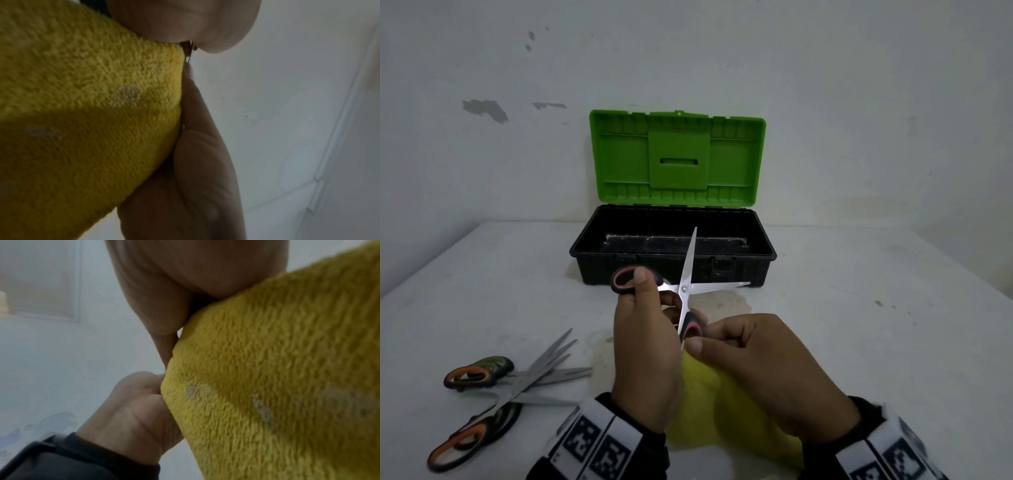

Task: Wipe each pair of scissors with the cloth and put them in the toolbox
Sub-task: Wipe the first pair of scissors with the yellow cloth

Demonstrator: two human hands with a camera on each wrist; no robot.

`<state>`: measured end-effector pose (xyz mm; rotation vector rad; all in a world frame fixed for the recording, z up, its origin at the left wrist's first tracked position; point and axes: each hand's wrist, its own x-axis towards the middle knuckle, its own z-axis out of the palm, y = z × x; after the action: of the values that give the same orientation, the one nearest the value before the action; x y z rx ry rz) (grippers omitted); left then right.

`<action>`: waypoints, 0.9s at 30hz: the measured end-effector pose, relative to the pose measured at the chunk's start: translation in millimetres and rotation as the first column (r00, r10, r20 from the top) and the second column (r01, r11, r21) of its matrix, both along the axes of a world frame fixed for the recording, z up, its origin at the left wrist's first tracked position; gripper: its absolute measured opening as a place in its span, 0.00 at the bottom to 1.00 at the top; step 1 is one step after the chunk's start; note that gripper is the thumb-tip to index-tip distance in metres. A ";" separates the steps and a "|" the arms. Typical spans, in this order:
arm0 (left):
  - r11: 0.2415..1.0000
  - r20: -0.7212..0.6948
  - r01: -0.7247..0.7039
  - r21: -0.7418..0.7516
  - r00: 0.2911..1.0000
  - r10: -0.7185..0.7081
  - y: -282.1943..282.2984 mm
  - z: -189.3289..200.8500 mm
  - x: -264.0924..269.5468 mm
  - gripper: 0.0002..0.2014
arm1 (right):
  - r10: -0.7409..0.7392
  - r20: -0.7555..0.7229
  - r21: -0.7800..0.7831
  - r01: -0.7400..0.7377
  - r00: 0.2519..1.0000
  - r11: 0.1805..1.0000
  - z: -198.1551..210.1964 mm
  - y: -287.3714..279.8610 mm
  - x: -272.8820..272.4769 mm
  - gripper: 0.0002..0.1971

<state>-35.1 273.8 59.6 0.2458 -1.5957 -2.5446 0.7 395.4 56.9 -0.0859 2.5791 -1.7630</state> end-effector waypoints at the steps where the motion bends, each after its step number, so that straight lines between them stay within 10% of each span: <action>1: 1.000 0.008 -0.013 0.021 1.000 0.012 -0.6 0.4 0.5 0.22 | 0.015 0.005 0.007 -0.015 1.000 1.000 2.4 1.0 1.9 0.04; 8: 0.998 -0.006 0.040 -0.048 0.999 -0.040 -15.0 8.0 1.4 0.19 | -0.129 0.126 0.171 0.106 0.984 0.980 9.4 54.1 0.8 0.10; 15: 0.970 -0.003 0.211 -0.119 0.977 -0.213 -13.2 10.4 13.6 0.19 | -0.458 -0.419 0.263 0.588 0.784 0.765 29.1 98.8 -23.8 0.08; 27: 0.902 -0.210 0.083 -0.424 0.959 -0.188 -11.3 -8.0 10.4 0.21 | 0.022 -0.514 0.143 0.060 0.858 0.988 20.1 28.1 -17.5 0.05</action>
<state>-24.8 262.5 51.6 -0.2274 -2.0453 -2.1422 -16.8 423.5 77.0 -0.6151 3.0720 -1.7244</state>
